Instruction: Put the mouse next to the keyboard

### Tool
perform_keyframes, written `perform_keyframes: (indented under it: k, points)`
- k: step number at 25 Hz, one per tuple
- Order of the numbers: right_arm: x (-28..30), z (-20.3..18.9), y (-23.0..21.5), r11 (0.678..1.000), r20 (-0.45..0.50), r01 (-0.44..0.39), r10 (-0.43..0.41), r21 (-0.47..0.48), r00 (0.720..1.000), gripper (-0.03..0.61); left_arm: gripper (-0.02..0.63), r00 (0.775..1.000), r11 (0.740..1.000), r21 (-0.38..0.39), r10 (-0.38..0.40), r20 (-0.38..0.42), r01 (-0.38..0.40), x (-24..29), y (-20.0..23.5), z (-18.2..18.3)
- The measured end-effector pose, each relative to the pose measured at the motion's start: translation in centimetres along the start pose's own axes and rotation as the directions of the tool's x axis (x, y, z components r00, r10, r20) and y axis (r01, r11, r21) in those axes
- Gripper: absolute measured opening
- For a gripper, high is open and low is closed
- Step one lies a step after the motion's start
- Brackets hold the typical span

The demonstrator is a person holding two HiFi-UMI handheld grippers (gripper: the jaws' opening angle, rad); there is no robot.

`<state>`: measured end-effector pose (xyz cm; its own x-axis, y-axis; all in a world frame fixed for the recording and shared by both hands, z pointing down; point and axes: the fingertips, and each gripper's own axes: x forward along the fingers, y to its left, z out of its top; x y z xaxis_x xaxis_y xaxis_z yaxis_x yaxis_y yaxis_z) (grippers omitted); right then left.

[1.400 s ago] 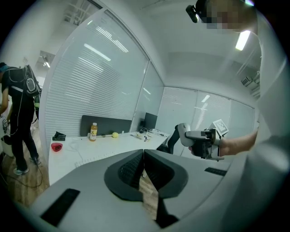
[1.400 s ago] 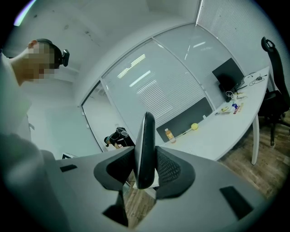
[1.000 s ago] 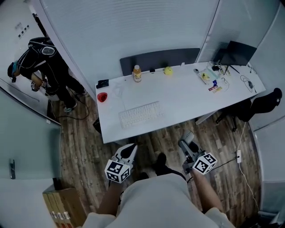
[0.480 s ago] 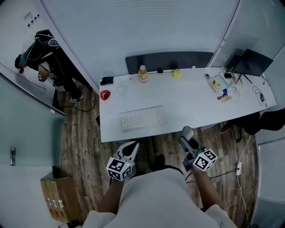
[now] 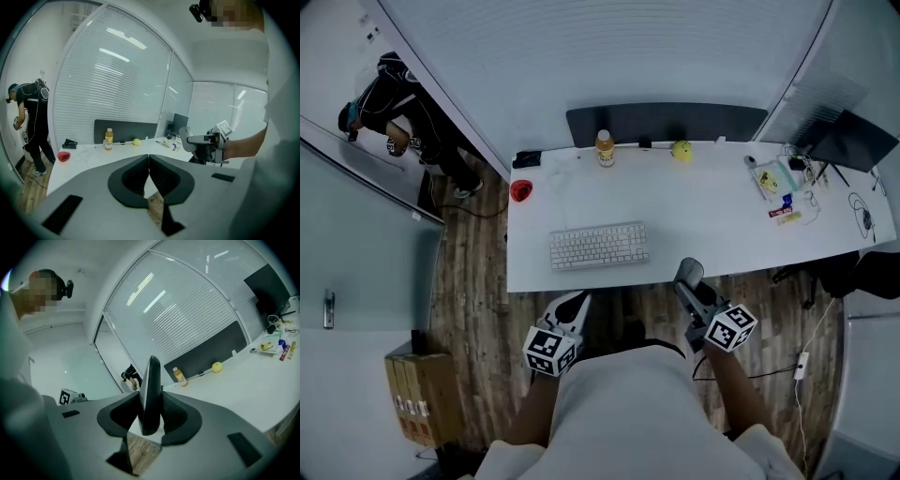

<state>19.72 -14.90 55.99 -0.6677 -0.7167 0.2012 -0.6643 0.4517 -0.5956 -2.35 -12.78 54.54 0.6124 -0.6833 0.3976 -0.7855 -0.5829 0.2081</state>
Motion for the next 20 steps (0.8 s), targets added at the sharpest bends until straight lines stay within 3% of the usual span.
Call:
perform_keyframes:
  k: [20]
  points:
    - [5.4,-4.5,-8.5,0.995,-0.219,0.089,-0.078,0.043,0.973,0.15,0.018,0.994,0.999,-0.05,-0.023,-0.108,0.018,4.7,1.8,-2.3]
